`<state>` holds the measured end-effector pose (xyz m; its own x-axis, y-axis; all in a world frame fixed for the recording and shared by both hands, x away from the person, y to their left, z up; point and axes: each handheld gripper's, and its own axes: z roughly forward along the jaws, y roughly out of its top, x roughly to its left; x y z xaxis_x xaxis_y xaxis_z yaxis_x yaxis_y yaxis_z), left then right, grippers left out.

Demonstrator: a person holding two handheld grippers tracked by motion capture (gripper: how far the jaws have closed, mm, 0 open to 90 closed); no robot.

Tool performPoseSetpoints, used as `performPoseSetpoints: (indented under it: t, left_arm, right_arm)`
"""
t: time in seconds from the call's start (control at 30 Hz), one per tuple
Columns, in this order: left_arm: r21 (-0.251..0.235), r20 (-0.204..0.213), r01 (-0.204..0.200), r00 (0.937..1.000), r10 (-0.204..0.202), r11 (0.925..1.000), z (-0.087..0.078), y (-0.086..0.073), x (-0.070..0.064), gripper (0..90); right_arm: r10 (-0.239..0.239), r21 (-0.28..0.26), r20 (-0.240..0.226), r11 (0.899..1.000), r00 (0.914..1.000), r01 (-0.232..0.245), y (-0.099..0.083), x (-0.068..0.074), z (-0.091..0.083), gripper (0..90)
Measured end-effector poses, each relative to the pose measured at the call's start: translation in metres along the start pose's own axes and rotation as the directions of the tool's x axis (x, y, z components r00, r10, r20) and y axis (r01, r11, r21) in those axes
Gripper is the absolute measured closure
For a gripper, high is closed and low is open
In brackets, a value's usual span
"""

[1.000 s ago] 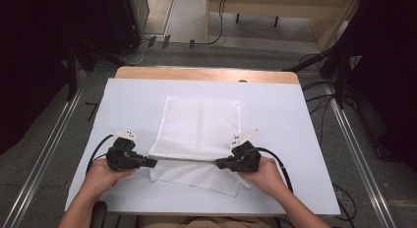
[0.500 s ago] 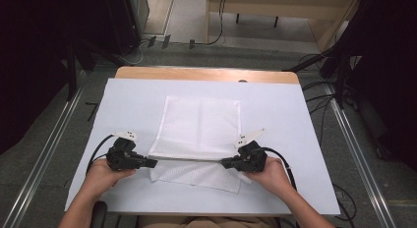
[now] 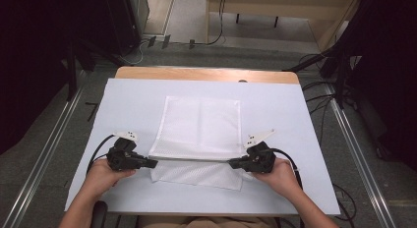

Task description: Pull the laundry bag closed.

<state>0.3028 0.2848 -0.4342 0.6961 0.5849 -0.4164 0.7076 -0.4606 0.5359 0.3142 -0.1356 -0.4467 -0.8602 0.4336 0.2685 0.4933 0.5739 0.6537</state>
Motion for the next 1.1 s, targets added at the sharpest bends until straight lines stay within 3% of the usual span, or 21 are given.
performPoseSetpoints:
  t: [0.33,0.67,0.87,1.1]
  left_arm:
    - [-0.001,0.004,0.001,1.0,-0.001,1.0,0.0,0.0,0.001,87.7]
    - [-0.002,0.012,0.005,0.9999,-0.005,1.0,-0.001,0.0,0.001,87.6]
    - [0.034,0.004,0.001,1.0,-0.001,0.9994,0.003,-0.001,0.0,85.9]
    - [0.042,-0.026,-0.015,0.9995,0.016,0.999,0.005,0.0,-0.001,67.7]
  right_arm:
    - [0.01,-0.005,0.019,1.0,0.9998,-0.009,-0.005,-0.004,-0.008,88.1]
    - [0.025,-0.015,0.003,1.0,0.9997,-0.025,-0.008,-0.007,-0.013,88.1]
    - [0.037,0.001,-0.005,0.999,0.9993,-0.037,-0.009,-0.007,-0.011,87.9]
    - [0.049,0.004,-0.028,0.999,0.9984,-0.049,-0.01,-0.008,-0.009,86.1]
